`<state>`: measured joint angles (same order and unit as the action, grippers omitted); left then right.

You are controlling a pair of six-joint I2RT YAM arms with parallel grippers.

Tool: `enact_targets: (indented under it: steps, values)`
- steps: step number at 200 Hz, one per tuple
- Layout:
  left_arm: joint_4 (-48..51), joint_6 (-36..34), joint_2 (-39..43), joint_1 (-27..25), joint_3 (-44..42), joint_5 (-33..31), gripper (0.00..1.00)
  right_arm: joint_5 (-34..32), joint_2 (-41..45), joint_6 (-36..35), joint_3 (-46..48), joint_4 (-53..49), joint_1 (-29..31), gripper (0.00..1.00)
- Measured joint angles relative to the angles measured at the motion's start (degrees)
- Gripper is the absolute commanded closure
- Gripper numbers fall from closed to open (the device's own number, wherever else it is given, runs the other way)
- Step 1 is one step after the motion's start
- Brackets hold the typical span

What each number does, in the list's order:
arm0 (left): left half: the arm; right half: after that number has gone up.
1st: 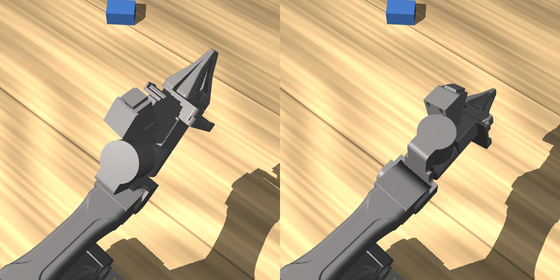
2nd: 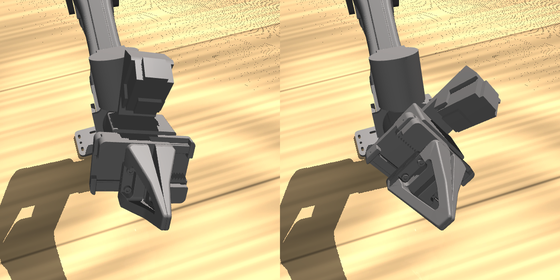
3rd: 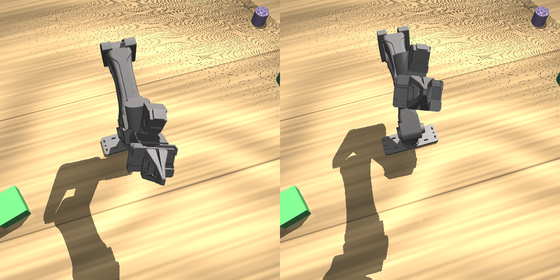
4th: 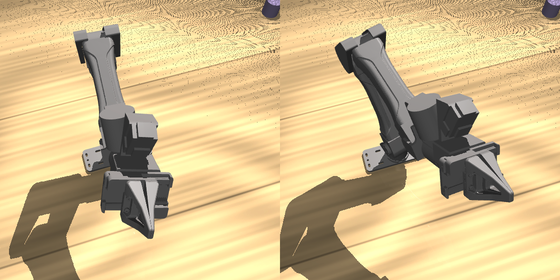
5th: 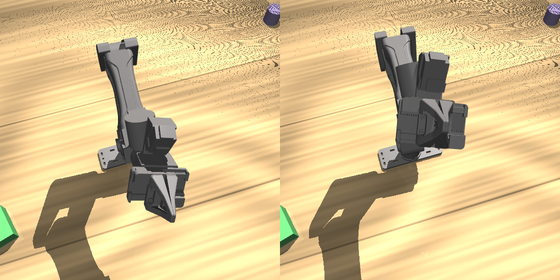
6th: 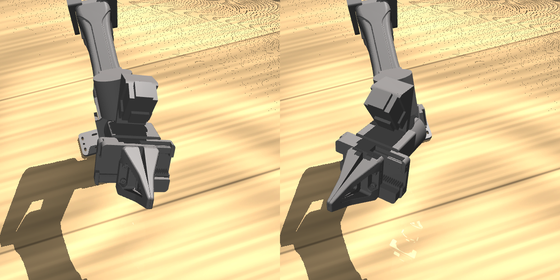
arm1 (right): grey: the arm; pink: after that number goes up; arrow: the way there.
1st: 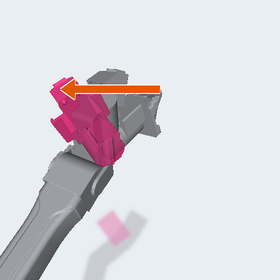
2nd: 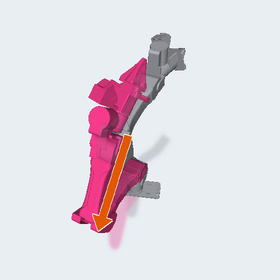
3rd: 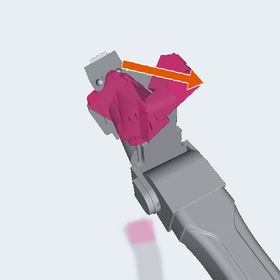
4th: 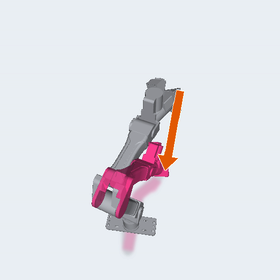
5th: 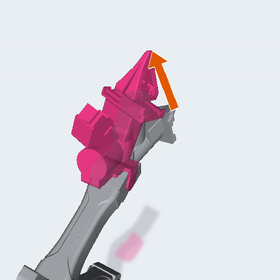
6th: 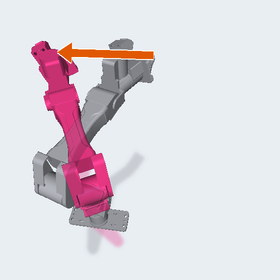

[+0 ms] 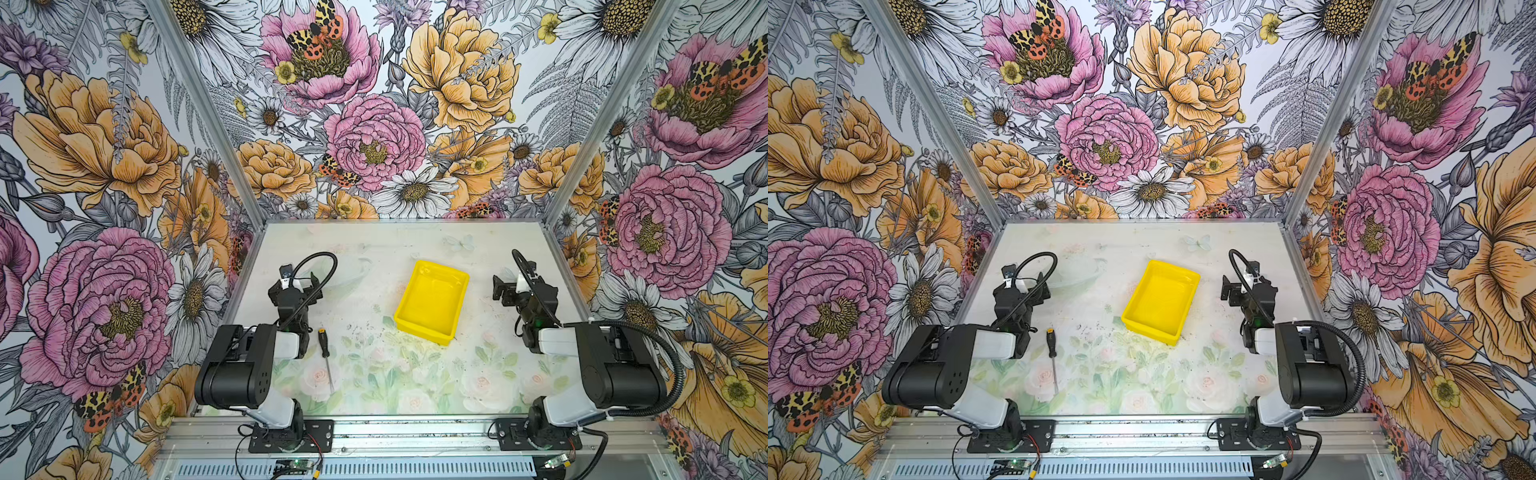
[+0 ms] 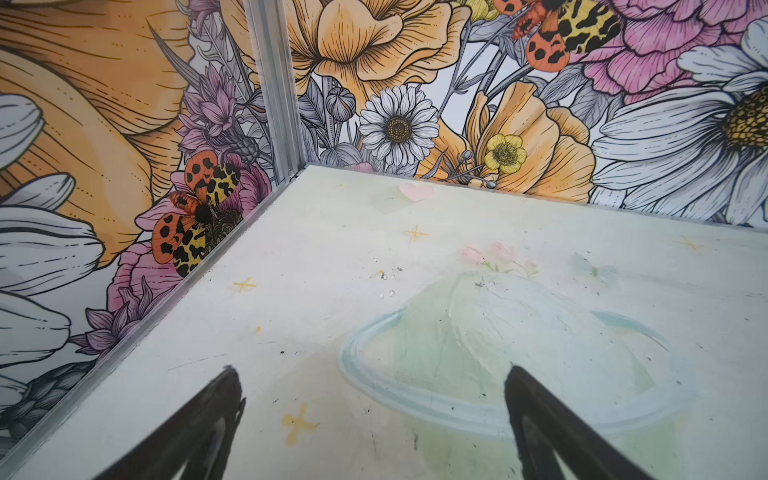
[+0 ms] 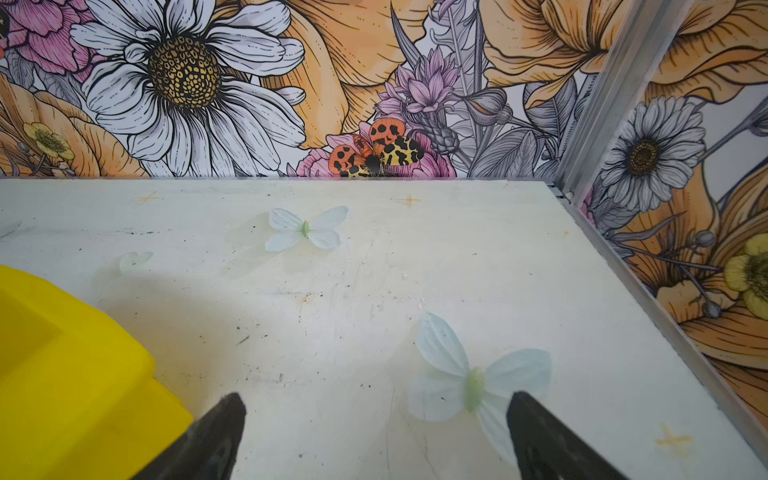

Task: Put the screwdriver in the bin

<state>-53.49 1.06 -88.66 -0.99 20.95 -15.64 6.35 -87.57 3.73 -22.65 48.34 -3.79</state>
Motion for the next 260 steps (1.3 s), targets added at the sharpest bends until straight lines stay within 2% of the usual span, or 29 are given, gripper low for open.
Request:
enact_targets:
  steps: [232,260]
  values:
    - [-0.13,0.0,0.07,0.0,-0.02,0.0,0.01,-0.5,0.09,0.02,0.0,-0.35,0.04,0.01]
    - [4.9,0.26,4.61,0.0,0.24,-0.28,0.01,-3.34,3.21,0.28,-0.04,-5.22,0.61,0.0]
